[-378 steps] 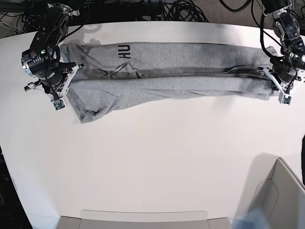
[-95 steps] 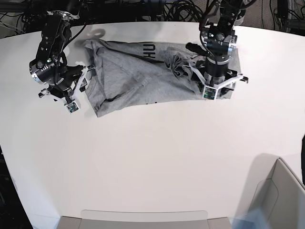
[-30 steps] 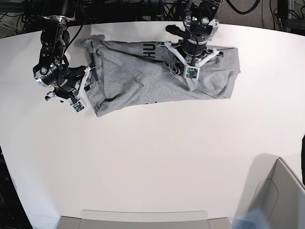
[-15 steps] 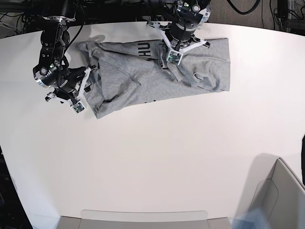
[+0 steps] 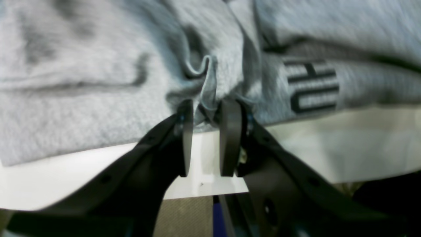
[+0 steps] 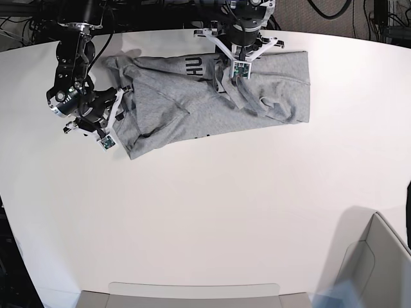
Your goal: Fold the T-shirt properly
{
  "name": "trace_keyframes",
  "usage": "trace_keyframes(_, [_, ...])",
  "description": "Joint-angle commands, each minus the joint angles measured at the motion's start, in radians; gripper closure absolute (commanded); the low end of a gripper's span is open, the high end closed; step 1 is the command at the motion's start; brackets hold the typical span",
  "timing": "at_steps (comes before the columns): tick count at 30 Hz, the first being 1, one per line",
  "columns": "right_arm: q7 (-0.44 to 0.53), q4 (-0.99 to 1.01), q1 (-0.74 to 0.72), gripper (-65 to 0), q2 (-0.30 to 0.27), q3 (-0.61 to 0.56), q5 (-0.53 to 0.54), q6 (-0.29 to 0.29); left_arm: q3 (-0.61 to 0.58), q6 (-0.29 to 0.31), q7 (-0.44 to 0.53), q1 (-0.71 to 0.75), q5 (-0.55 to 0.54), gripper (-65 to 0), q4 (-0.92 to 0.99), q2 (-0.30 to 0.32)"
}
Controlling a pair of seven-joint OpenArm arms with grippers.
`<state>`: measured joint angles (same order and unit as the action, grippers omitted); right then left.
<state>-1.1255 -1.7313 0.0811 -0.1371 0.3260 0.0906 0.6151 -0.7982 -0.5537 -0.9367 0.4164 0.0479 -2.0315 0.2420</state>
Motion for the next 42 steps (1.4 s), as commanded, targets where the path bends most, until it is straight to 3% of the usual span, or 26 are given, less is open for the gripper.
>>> trace_keyframes(1, [0.034, -0.017, -0.016, -24.7, -0.009, 0.003, 0.007, 0.009, -0.031, -0.049, 0.028, -0.02, 0.008, -15.1, -0.021, -0.002])
trace_keyframes(3, [0.045, -0.009, -0.014, -24.7, -0.005, -0.005, 0.007, 0.009, -0.096, -0.131, 0.068, -0.046, 0.037, -15.1, -0.021, 0.027])
trace_keyframes(4, [0.045, -0.002, -0.014, -24.7, -0.003, -0.015, 0.004, 0.007, -0.138, -0.144, 0.086, -0.066, 0.063, -15.1, -0.021, 0.036])
trace_keyframes(10, [0.046, 0.004, -0.013, -24.7, 0.0, -0.028, 0.005, 0.007, -0.341, -0.144, 0.095, -0.161, 0.275, -15.1, -0.021, 0.105])
trace_keyframes(16, [0.046, 0.006, -0.016, -24.7, 0.0, -0.028, 0.004, 0.007, -0.341, -0.144, 0.094, -0.169, 0.43, -16.7, -0.019, 0.101])
trace_keyframes(19, [0.046, 0.006, -0.016, -24.7, 0.0, -0.028, 0.004, 0.006, -0.255, -0.144, 0.009, -0.187, 0.381, -24.5, -0.016, 0.038])
trace_keyframes(22, [0.046, 0.006, -0.016, -24.7, 0.0, -0.028, 0.004, 0.006, -0.162, -0.128, -0.107, -0.207, 0.297, -25.9, -0.007, -0.04])
trace_keyframes(24, [0.046, 0.006, -0.016, -24.7, 0.0, -0.028, 0.002, 0.006, -0.105, -0.101, -0.129, -0.216, 0.235, -26.0, -0.004, -0.045])
trace_keyframes(29, [0.046, 0.006, -0.013, -24.7, -0.002, -0.028, 0.002, 0.006, 0.033, -0.104, -0.17, -0.25, 0.154, -26.1, -0.007, -0.069])
trace_keyframes(37, [0.046, 0.006, -0.008, -24.7, -0.003, -0.028, 0.002, 0.006, 0.132, -0.101, -0.18, -0.281, 0.145, -26.1, -0.002, -0.062])
trace_keyframes(42, [0.046, 0.006, -0.008, -24.7, -0.003, -0.028, 0.002, 0.006, 0.184, -0.098, -0.249, -0.281, 0.143, -26.2, 0.021, -0.059])
